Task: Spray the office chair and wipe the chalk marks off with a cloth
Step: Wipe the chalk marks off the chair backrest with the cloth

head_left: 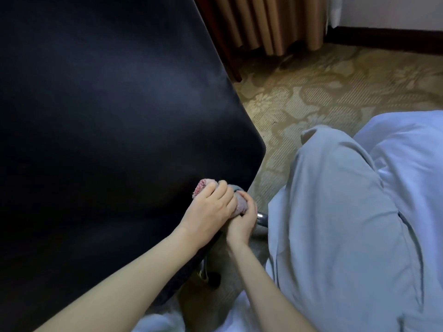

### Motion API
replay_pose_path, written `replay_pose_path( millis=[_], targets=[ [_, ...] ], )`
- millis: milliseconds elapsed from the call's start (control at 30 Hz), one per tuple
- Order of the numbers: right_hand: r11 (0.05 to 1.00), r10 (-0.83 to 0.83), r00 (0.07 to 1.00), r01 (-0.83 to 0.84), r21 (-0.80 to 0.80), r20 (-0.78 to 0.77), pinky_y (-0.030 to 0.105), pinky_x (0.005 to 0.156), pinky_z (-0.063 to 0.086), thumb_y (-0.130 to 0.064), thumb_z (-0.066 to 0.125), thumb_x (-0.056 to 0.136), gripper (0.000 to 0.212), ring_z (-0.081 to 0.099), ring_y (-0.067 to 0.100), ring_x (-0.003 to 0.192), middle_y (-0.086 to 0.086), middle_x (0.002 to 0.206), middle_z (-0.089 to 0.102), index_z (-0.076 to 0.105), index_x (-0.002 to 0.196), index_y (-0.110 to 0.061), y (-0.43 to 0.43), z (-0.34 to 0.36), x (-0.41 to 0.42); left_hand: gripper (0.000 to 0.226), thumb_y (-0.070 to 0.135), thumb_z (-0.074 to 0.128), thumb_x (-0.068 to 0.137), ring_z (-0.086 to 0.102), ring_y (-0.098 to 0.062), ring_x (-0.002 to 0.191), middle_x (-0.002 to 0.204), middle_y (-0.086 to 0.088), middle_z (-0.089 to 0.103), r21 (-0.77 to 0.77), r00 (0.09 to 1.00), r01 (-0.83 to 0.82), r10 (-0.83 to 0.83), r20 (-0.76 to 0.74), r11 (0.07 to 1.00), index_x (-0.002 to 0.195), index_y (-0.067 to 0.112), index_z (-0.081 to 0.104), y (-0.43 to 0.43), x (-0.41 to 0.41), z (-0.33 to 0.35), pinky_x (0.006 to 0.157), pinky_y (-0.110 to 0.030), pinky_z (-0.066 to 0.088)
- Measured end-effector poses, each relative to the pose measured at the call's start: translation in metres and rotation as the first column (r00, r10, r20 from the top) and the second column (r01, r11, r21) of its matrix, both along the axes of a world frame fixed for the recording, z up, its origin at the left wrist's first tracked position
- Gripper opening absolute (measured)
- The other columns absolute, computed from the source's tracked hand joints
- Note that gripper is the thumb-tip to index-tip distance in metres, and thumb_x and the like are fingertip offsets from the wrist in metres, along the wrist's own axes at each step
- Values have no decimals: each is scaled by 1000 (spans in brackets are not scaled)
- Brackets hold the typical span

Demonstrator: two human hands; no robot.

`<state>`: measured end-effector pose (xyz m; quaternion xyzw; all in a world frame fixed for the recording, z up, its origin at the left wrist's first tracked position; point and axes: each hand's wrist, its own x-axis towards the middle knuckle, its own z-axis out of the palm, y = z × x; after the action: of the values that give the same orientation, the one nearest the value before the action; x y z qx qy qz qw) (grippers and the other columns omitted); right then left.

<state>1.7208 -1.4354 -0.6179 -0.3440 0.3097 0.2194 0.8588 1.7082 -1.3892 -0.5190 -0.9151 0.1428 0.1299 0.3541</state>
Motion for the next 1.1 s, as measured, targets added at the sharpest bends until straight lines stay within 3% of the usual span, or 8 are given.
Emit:
replay_pose_path(
  millis=[67,167,300,600,800,900,1033,1100],
  targets=[
    [998,14,999,-11,-61,52,15,66,53,-1,44,94,24,67,7,84,7,103,65,66,103,-6,1,-2,20,28,16,57,81,54,-30,103,104,-10,59,15,1000,18,-18,14,1000,107,7,60,3,19,-5,87,-40,45],
    [988,75,982,-50,-143,171,22,78,55,2,46,91,26,66,21,99,11,110,64,66,103,-10,4,-10,48,22,18,59,79,55,-25,93,95,-5,60,37,998,46,-48,45,998,100,12,62,7,49,-9,81,-36,45],
    [894,339,875,-184,-409,347,36,91,54,2,45,78,48,62,16,106,-5,115,63,66,103,-33,9,-25,95,30,16,35,82,53,-17,83,86,5,57,53,997,1,-5,74,999,91,23,62,6,95,-4,77,-30,41],
    [810,531,789,-366,-458,309,50,89,53,-5,37,68,52,63,22,100,1,112,64,64,105,-29,25,-42,108,25,21,52,92,45,-21,112,115,1,53,124,965,-254,260,-33,959,117,17,52,1,142,6,93,-32,31],
    [809,546,771,-381,-448,329,23,76,45,-1,36,72,46,61,22,101,8,111,63,64,104,-18,0,4,59,31,25,55,91,42,-20,119,124,0,52,164,930,-337,355,-92,927,121,18,51,-24,105,39,97,-31,30],
    [879,454,832,-359,-315,318,10,67,45,5,41,87,33,61,-2,88,1,107,62,63,105,-11,-15,27,17,29,27,52,93,43,-20,117,123,-1,53,186,914,-364,388,-116,913,121,18,53,-42,72,59,96,-31,32],
    [865,484,754,-333,-375,445,15,87,48,10,43,83,43,55,-1,102,-14,115,54,62,105,-21,-26,57,-22,26,28,46,96,41,-19,117,121,1,51,171,917,-375,391,-72,911,120,19,51,-52,28,88,95,-30,30],
    [870,474,732,-302,-390,490,10,87,44,15,42,78,52,53,0,104,-13,115,53,59,106,-26,-26,65,-27,26,30,46,95,41,-19,115,118,3,50,145,925,-372,379,-26,917,118,19,49,-50,15,97,96,-30,29]
  ],
)
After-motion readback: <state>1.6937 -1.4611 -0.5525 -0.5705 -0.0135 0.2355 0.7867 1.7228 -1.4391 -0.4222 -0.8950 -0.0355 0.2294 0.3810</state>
